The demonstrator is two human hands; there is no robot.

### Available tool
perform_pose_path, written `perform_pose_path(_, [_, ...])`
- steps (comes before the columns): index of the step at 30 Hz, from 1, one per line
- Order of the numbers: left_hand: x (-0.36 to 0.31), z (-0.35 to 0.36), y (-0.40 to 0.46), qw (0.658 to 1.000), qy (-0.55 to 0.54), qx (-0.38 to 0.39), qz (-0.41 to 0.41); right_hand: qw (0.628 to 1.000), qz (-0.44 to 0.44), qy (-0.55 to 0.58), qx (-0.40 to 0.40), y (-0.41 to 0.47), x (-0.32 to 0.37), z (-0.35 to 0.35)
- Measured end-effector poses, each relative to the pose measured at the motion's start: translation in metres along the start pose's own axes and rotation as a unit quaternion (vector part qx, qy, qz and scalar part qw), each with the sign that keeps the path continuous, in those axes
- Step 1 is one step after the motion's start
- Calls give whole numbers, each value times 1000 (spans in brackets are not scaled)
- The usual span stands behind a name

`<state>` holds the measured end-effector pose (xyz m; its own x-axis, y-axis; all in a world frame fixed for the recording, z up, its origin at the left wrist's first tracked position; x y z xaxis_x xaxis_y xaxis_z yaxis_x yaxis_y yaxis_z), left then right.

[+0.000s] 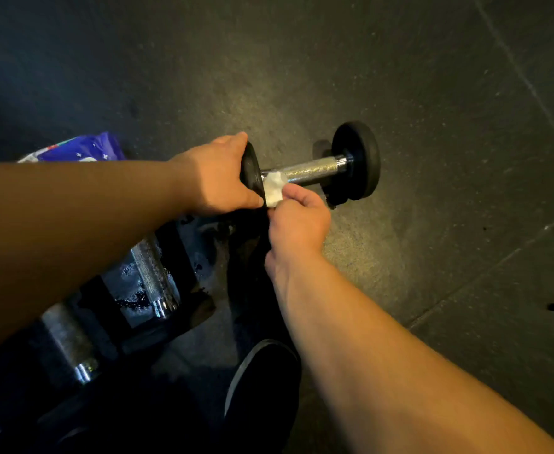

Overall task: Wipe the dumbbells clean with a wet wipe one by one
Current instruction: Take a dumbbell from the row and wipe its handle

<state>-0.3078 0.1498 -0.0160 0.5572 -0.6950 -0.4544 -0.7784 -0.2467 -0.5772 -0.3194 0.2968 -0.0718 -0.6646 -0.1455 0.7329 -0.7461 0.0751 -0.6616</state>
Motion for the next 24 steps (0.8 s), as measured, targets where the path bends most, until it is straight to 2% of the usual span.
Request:
perform_pose_path(3, [0, 1, -4, 1000, -4, -10, 6, 988, 112, 102, 24, -1, -7, 6])
perform_pose_path(8, [-2, 12, -14, 999, 15, -35, 26, 973, 191, 118, 55, 0, -12, -2])
perform_pose_path(18, [-5, 17, -29, 996, 55, -61, 23, 974, 198, 78, 84, -10, -15, 0])
perform_pose_path(24, [-5, 14, -28, 997, 51, -59, 16, 979, 196, 30, 40, -14, -7, -11])
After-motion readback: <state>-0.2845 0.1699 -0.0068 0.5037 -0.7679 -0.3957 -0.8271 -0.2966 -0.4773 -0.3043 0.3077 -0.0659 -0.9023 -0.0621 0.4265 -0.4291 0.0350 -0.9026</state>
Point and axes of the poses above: each hand's wrist, its own y-axis towards the middle knuckle, its own z-axis out of the palm, x = y × z, the point moved 8 cm from there along y, towards the middle knuckle, and after that the axes turned 5 degrees about -y, right-handed, at the moved point
